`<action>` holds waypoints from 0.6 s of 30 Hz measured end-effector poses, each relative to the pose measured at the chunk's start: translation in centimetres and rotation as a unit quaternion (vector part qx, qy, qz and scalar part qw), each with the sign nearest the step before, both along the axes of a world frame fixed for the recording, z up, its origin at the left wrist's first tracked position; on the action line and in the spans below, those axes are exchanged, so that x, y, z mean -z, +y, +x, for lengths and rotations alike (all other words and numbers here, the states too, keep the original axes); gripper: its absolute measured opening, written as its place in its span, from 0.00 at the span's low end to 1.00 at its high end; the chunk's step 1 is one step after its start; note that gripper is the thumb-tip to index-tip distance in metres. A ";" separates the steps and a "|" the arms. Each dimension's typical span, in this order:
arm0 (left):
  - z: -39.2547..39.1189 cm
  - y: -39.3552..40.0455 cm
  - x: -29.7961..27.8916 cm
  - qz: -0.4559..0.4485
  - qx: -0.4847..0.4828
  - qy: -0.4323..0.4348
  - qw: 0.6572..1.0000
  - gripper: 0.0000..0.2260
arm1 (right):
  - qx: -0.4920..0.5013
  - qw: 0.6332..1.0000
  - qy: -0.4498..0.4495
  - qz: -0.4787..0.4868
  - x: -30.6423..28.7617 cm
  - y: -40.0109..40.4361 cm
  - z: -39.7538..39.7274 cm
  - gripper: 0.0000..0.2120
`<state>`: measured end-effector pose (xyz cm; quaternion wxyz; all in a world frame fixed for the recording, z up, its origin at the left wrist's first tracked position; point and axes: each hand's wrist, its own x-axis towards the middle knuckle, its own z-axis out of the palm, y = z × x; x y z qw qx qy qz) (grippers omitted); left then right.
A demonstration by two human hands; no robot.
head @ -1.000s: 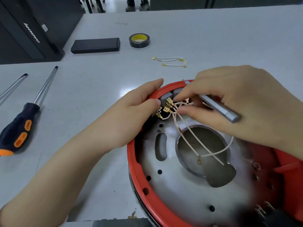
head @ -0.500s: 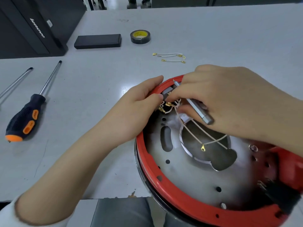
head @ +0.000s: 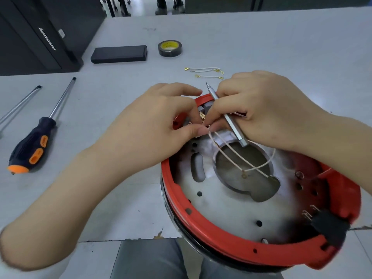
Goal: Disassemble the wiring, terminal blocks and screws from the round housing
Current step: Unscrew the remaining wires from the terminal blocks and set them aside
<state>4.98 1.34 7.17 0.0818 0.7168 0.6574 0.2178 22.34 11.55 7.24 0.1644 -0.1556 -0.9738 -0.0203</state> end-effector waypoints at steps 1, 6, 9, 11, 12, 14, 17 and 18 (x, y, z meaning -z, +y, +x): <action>-0.2 0.1 0.0 -0.005 0.001 -0.014 1.000 0.07 | -0.001 1.000 0.005 0.008 0.1 -0.1 -0.1 0.07; -0.7 0.2 0.3 -0.037 0.016 -0.089 0.995 0.03 | 0.001 0.999 0.011 0.033 0.3 -0.5 -0.4 0.08; -0.9 0.3 0.5 -0.053 0.028 -0.117 0.991 0.01 | 0.016 0.998 0.017 0.053 0.3 -0.9 -0.5 0.14; -1.0 0.3 0.6 -0.056 0.032 -0.122 0.990 0.01 | 0.021 0.997 0.017 0.077 0.3 -1.2 -0.6 0.14; -1.0 0.4 0.6 -0.055 0.033 -0.121 0.991 0.02 | 0.027 0.995 0.012 0.093 0.5 -1.3 -0.7 0.12; -1.1 0.4 0.7 -0.057 0.035 -0.124 0.990 0.02 | 0.040 0.992 0.000 0.123 0.8 -1.4 -0.7 0.08; -1.5 0.2 0.7 -0.070 0.033 -0.143 0.987 0.01 | 0.042 0.998 -0.035 0.032 0.2 -1.1 -0.7 0.09; -1.5 0.1 0.8 -0.078 0.031 -0.164 0.983 0.02 | 0.034 0.998 -0.036 -0.035 -0.1 -0.9 -0.5 0.10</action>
